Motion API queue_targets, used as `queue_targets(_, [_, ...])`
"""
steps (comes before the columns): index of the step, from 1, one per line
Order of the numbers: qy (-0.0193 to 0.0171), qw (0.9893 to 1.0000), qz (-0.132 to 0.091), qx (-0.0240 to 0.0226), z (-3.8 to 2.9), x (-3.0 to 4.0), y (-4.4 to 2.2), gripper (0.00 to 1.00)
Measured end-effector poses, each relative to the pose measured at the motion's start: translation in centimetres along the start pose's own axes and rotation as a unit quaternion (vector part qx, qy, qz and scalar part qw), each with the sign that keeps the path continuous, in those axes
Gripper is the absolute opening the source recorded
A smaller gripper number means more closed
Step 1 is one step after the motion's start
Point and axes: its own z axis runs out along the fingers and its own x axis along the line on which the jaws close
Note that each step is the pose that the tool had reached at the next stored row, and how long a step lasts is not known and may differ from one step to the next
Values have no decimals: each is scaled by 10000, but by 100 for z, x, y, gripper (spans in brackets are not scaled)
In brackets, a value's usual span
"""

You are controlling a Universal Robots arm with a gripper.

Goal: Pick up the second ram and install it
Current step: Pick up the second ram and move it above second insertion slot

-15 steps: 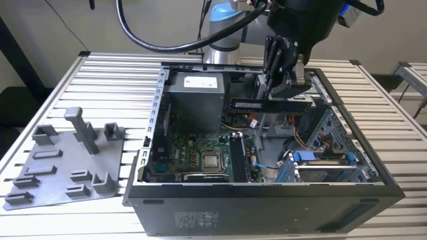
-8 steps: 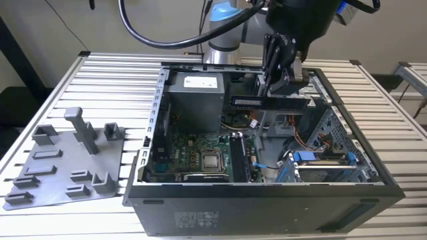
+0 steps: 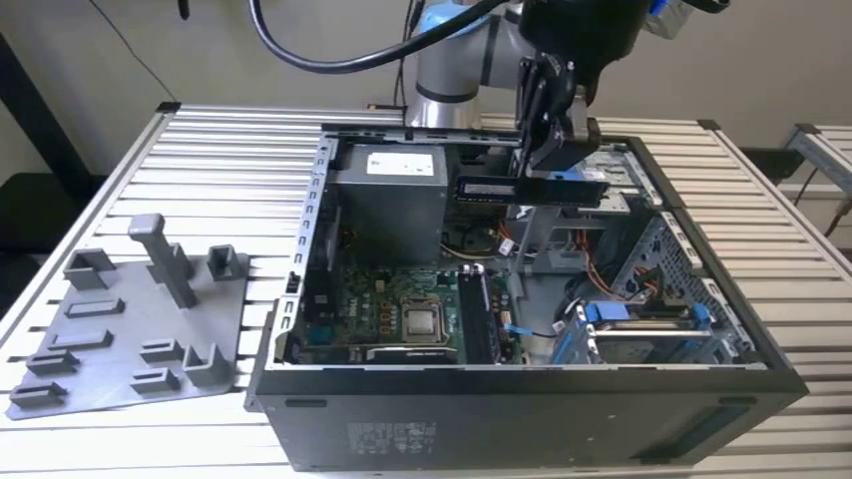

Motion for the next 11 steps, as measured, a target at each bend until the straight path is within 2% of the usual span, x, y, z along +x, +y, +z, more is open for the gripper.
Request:
queue_targets(5, [49, 10000, 2, 12, 6, -161, 10, 14])
queue_targets(11, [78, 10000, 3, 27, 9, -375, 30, 14])
